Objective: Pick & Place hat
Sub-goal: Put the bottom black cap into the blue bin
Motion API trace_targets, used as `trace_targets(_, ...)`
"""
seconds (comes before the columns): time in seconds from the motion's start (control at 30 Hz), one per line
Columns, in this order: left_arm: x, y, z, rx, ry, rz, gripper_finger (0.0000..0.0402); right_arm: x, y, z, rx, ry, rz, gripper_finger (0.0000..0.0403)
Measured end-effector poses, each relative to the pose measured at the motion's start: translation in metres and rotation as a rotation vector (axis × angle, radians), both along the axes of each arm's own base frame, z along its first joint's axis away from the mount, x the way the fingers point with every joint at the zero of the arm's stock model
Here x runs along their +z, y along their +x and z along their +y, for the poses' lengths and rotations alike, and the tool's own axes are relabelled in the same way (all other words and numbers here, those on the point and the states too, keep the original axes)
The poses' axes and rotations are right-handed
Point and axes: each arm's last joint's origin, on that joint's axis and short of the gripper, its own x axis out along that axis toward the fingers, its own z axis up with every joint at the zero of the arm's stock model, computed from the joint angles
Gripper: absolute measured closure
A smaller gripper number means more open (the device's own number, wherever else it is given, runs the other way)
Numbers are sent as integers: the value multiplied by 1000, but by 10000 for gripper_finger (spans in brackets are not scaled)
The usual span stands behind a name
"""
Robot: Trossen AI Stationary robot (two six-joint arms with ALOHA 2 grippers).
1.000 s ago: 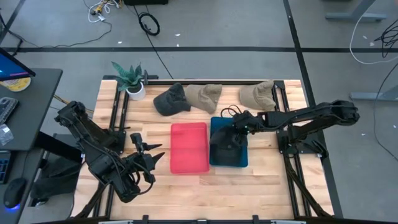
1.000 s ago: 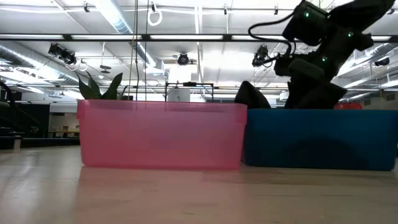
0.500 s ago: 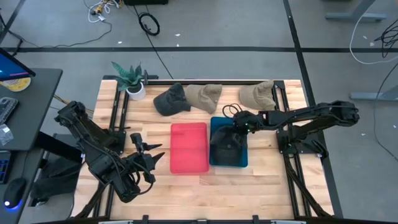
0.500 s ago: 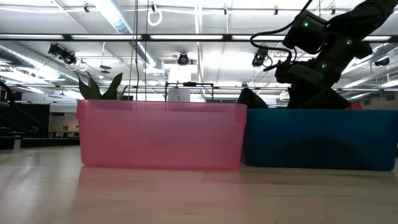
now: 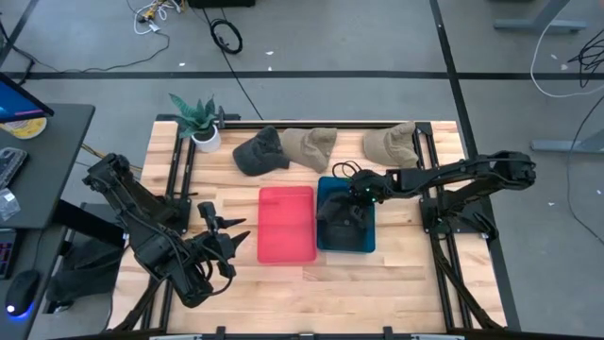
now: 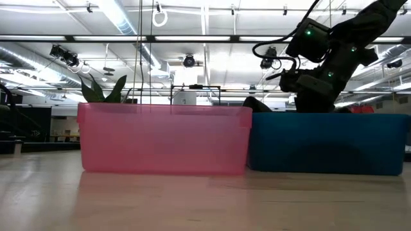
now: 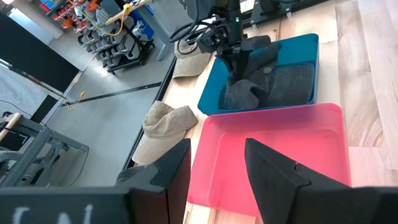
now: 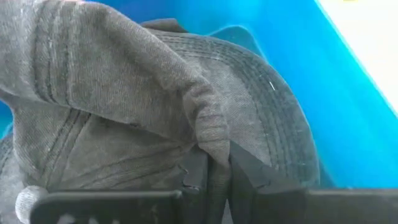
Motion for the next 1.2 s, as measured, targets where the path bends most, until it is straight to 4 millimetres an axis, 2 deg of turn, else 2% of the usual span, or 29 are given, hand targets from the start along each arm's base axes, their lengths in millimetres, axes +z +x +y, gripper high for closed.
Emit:
trace_targets(0.4, 0, 0, 0, 0, -1, 0, 246, 0, 0, 0, 60, -26, -4, 358)
trace_targets(0.73, 0, 0, 0, 0, -1, 0, 246, 8, -2, 2, 60, 17, -51, 282)
trace_targets(0.9, 0, 0, 0, 0, -1, 0, 246, 18, -6, 3, 92, 19, -94, 246)
trace_targets(1.2, 0, 0, 0, 0, -1, 0, 246, 42, -13, 4, 127, -6, -212, 229)
